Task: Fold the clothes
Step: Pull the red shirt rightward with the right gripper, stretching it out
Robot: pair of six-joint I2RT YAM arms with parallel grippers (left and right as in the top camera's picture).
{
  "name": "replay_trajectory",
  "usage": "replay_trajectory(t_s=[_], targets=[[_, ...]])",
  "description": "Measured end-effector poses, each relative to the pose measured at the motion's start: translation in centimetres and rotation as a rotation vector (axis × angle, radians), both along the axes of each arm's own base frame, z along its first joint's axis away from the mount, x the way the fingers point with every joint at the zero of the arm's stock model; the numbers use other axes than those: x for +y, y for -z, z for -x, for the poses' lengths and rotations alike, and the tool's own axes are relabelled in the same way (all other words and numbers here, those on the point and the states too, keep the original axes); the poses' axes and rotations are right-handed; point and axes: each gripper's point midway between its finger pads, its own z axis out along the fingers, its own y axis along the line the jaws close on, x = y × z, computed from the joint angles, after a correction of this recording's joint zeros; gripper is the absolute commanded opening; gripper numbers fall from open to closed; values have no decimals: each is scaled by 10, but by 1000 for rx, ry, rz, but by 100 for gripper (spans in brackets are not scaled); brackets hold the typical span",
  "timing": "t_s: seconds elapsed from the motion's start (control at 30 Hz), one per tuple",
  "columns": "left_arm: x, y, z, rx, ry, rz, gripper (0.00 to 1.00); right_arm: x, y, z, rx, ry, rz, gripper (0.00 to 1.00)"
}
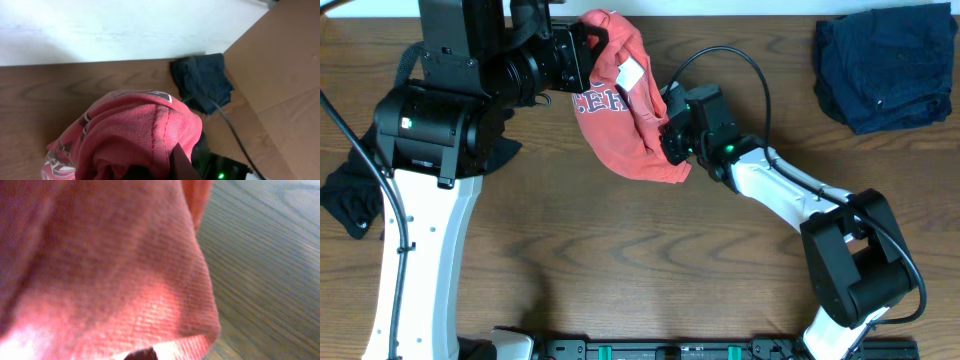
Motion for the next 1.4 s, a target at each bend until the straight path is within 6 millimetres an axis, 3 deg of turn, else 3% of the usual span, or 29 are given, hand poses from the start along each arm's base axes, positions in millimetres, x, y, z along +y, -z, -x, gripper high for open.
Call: replay_trajectory(t_s=[0.1,0.2,0.4,0.5,0.63,0.8,1.03,1.1,1.27,1.4], targets=[[8,10,1,34,-36,-35,6,-10,-4,-2,11,23,-3,1],[22,22,1,70,-85,-86,6,-26,-27,-5,-11,55,-18,1],[78,40,-7,124,-261,-184,6,-81,-133,-6,-184,161,-90,1],[104,42,-11,130,-330,-210,6,-109,-181,6,-268,213,-116,1],[123,41,-14,124,-381,-221,7,-128,-225,31,-342,237,-140,1],[113,31,-18,80,-334,-175,7,-146,-271,75,-429,259,-163,1],[79,14,-12,41,-157,-52,8,-176,-313,133,-507,324,-163,1],[69,8,-5,36,-99,-15,17,-182,-330,150,-535,335,-164,1],[42,-25,29,-36,74,88,36,-193,-370,188,-605,349,-167,1],[31,-60,74,-137,162,130,36,-197,-383,201,-622,353,-161,1]])
